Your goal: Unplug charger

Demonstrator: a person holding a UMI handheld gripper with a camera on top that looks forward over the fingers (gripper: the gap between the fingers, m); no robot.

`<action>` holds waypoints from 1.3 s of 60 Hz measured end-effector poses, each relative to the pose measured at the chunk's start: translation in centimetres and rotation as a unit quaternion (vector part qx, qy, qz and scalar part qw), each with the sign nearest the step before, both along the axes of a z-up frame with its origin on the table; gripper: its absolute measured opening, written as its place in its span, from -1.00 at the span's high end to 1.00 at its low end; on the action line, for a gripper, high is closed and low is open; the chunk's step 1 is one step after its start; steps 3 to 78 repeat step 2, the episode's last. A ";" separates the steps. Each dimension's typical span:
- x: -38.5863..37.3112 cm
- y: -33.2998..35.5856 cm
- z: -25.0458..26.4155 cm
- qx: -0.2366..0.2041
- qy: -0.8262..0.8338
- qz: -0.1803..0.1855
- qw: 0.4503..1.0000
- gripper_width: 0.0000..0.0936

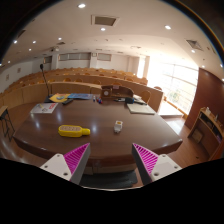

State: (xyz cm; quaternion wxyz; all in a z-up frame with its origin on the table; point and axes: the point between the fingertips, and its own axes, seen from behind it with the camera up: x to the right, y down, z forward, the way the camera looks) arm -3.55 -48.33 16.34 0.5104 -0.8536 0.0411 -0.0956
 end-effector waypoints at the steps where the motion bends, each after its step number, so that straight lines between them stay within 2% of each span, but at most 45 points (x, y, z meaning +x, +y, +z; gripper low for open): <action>1: 0.0 -0.1 0.1 0.001 -0.001 0.000 1.000 -0.82; 78: -0.1 -0.2 0.2 0.002 -0.001 0.000 1.000 -0.82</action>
